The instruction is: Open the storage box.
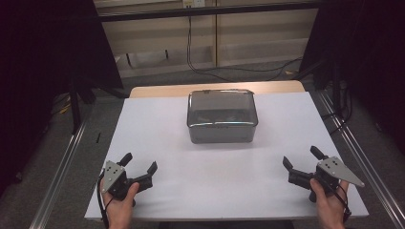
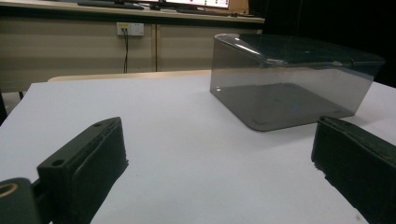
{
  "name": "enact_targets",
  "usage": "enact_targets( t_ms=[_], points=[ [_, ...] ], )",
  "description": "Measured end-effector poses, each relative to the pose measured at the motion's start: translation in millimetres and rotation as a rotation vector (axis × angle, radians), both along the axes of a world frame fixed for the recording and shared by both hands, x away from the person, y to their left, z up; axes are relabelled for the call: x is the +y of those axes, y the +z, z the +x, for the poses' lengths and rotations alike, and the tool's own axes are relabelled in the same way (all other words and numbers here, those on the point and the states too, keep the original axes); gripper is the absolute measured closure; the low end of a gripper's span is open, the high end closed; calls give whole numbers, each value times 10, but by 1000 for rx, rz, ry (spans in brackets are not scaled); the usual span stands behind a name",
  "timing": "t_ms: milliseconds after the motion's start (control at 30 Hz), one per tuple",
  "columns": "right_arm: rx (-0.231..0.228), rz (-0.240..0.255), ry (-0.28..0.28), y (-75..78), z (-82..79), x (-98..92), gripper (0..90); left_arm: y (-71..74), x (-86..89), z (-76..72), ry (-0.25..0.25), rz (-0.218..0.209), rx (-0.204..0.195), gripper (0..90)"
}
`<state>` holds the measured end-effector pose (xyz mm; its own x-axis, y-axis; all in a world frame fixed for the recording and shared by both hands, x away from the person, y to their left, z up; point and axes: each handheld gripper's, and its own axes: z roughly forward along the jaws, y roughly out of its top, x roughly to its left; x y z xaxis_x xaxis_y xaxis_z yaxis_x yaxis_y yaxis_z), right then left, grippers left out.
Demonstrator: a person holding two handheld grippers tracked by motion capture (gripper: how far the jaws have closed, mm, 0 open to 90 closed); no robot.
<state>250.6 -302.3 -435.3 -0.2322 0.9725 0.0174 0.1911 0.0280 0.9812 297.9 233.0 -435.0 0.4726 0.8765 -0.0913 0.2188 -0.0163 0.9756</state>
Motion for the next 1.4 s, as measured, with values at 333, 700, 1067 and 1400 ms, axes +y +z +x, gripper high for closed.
enact_targets(
  t_ms=[333, 700, 1067, 1400],
  points=[
    [17, -16, 19, -21, 14, 4, 5, 3, -22, 9, -10, -14, 8, 30],
    [8, -20, 61, -25, 5, 94, 1, -14, -24, 8, -21, -16, 15, 30],
    [9, -15, 118, -29, 32, 206, 10, -4, -34, -4, -27, -19, 4, 27],
    [18, -18, 158, -21, 125, 355, 6, -5, -66, -7, -35, -5, -2, 31]
  ],
)
